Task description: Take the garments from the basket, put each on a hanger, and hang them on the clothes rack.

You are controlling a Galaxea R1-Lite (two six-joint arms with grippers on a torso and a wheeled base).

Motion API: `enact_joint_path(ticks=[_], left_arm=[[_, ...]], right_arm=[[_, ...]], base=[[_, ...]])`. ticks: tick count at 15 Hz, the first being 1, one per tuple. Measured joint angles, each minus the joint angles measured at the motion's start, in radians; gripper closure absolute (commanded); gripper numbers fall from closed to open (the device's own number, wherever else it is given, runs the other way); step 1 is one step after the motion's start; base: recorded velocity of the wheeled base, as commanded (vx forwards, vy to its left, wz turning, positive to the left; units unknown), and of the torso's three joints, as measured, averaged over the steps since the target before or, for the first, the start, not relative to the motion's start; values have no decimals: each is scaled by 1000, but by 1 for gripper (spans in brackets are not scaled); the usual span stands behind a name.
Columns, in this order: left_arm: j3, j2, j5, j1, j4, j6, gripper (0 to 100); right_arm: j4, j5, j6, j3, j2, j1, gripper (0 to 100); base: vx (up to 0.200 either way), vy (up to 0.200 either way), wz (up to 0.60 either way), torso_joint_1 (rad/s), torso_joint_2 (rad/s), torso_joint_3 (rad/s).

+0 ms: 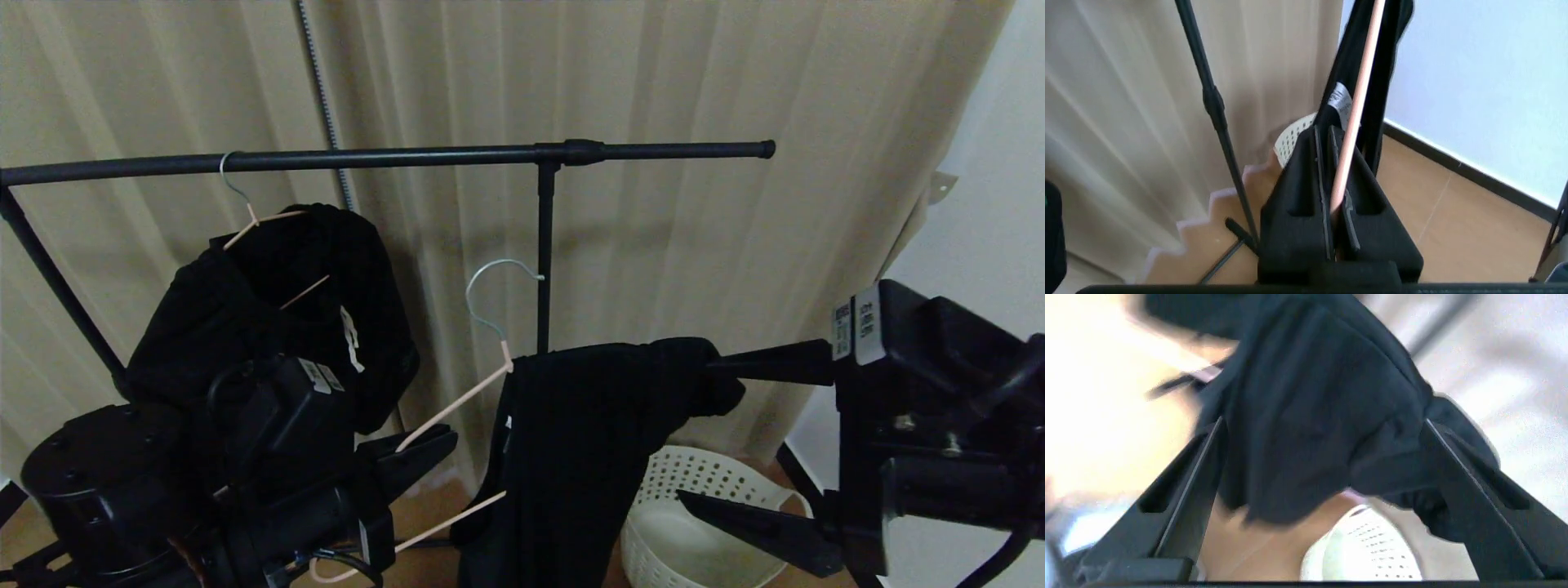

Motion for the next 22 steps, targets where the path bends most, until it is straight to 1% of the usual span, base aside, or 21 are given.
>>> enact_joint_path(ticks=[1,2,3,5,7,8,9,10,14,22], left_arm=[[1,0,-1,-9,0,1,100],[2,1,-1,-16,-1,2,100],[3,2,-2,-28,-1,2,100],[4,4,-1,-50,-1,2,100],[2,8,-1,-67,-1,2,100],[0,9,-1,-74,-1,2,100],[-1,11,0,-79,-1,2,100],[-3,11,0,-81,-1,2,100],[-9,15,0,-84,-1,2,100],[-6,15,-1,-94,-22,2,100]], right_arm=[[115,106,-81,-64,1,-53,0],[188,178,-146,-114,14,-97,0],[230,232,-184,-163,41,-128,0],[277,327,-264,-235,105,-157,0],[308,376,-296,-295,170,-167,0],[336,387,-324,-326,207,-169,0],[389,399,-362,-361,248,-170,0],[413,408,-379,-382,280,-170,0],[414,411,-383,-402,357,-168,0],[406,411,-381,-426,411,-169,0]], base=[[0,0,0,0,0,0],[0,0,0,0,0,0],[0,0,0,0,0,0],[0,0,0,0,0,0],[0,0,0,0,0,0],[0,0,0,0,0,0],[0,0,0,0,0,0],[0,0,0,0,0,0],[0,0,0,0,0,0],[0,0,0,0,0,0]])
